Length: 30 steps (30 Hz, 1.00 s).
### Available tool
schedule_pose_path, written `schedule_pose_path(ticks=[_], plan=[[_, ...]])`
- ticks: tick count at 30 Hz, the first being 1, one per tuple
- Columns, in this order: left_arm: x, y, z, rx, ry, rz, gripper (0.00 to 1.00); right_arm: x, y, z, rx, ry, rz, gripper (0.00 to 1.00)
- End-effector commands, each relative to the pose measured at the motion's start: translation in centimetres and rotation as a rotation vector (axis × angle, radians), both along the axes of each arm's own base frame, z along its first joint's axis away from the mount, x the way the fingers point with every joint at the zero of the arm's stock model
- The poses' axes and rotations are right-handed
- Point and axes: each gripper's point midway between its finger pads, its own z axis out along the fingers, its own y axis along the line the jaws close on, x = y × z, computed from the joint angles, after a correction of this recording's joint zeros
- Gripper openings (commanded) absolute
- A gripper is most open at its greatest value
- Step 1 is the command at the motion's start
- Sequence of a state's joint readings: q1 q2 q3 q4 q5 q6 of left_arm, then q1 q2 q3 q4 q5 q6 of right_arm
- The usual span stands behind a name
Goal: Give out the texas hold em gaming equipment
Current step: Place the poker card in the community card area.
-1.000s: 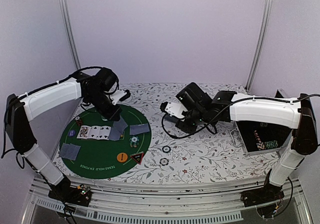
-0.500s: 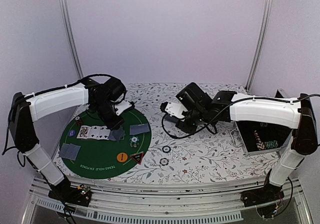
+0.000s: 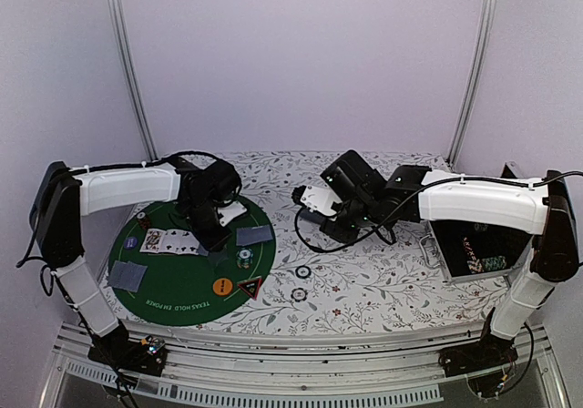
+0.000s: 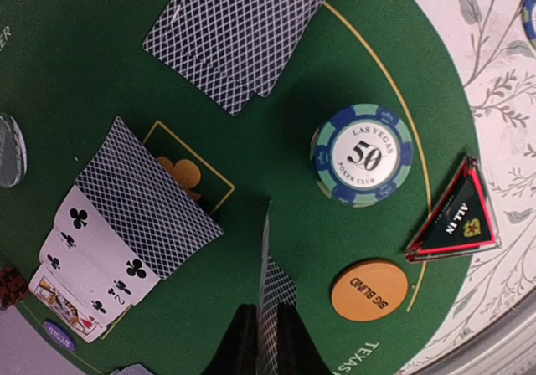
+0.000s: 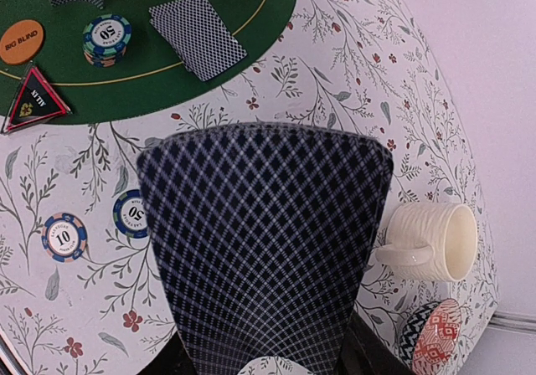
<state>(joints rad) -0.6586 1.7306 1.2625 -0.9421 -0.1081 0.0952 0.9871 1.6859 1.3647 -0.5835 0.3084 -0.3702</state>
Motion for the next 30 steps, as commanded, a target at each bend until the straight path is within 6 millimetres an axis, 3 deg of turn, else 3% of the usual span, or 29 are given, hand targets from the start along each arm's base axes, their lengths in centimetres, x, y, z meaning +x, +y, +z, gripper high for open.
schedule_pose_path(ticks=[1,9,16,20,22,23,30], plan=[[-1.0,-0.5,-0.6,-0.018,0.036,0.015,0.15,0.2,0.2,1.7,0.036,-0.018,-0.007,0.46],[-1.9,0.7,-0.5,0.029,0.075,0.088,0.22,0.3,0.4,1.8,0.038,-0.017,-0.003,0.46],[-1.9,0.4,0.6,-0.001,0.077,0.161,0.25,0.2,0.3,1.8,0.035,-0.016,-0.003,0.46],[-2.2,-0.1,0.8,-0.028,0.1,0.172,0.17,0.2,0.3,1.8,0.036,-0.016,-0.004,0.46],[-2.1,0.0,0.9,-0.026,0.098,0.178,0.02,0.2,0.2,1.8,0.035,-0.016,-0.004,0.46],[-2.1,0.0,1.0,-0.024,0.095,0.18,0.0,0.2,0.3,1.8,0.036,-0.016,-0.004,0.46],[-0.3,0.3,3.7,0.03,0.023,0.163,0.0,0.2,0.4,2.0,0.037,-0.02,-0.001,0.46]])
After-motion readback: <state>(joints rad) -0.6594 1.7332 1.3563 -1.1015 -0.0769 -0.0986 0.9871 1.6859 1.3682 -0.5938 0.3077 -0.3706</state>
